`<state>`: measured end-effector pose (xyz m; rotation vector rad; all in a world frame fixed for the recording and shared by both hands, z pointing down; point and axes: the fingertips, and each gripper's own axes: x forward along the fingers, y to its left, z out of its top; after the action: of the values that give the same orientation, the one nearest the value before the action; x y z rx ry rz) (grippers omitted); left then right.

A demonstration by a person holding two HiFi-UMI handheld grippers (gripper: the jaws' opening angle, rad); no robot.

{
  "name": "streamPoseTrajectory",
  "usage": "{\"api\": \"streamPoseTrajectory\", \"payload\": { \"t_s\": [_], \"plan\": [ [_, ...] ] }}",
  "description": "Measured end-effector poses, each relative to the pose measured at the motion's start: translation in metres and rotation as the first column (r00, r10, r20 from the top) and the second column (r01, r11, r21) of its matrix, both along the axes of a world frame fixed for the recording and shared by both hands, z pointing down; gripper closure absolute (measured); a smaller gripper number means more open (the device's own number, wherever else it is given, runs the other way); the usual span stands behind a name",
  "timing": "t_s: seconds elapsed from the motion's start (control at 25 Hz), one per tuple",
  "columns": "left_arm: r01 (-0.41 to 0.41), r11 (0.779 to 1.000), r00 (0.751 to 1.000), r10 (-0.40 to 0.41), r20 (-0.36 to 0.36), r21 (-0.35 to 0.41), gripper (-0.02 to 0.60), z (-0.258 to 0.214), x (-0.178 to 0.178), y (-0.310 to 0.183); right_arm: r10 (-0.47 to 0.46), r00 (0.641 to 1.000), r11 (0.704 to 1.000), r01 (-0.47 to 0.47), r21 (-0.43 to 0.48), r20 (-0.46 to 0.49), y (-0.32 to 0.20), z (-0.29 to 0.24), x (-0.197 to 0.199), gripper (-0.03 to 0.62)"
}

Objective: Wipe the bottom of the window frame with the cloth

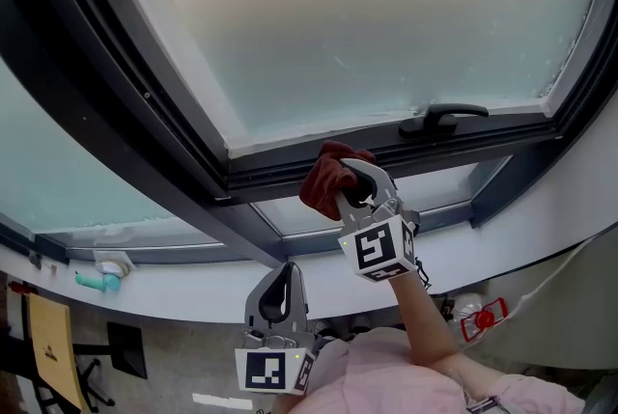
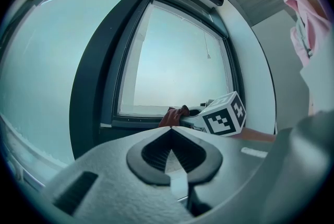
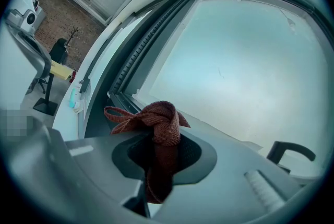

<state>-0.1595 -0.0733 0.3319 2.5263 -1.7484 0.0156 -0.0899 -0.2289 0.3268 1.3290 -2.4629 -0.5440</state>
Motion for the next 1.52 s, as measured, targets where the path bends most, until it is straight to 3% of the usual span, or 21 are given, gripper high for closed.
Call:
{"api": "streamPoseTrajectory", "payload": {
  "t_s": [0.52, 1.52],
  "plan": [
    [0.016, 1.0, 1.0, -0.016, -0.005, -0.003, 0.586, 0.007, 0.022, 0.003, 0.015, 1.0, 1.0, -0.015, 0.004, 0.024, -0.002, 0.0, 0.033, 0.525],
    [-0.005, 1.0, 1.0, 0.005, 0.0, 0.008, 0.586, 0.005, 0.036, 0.006, 0.044, 0.998, 0.999, -0.044, 0.001, 0.036, -0.005, 0.0, 0.057, 0.525]
  ]
}}
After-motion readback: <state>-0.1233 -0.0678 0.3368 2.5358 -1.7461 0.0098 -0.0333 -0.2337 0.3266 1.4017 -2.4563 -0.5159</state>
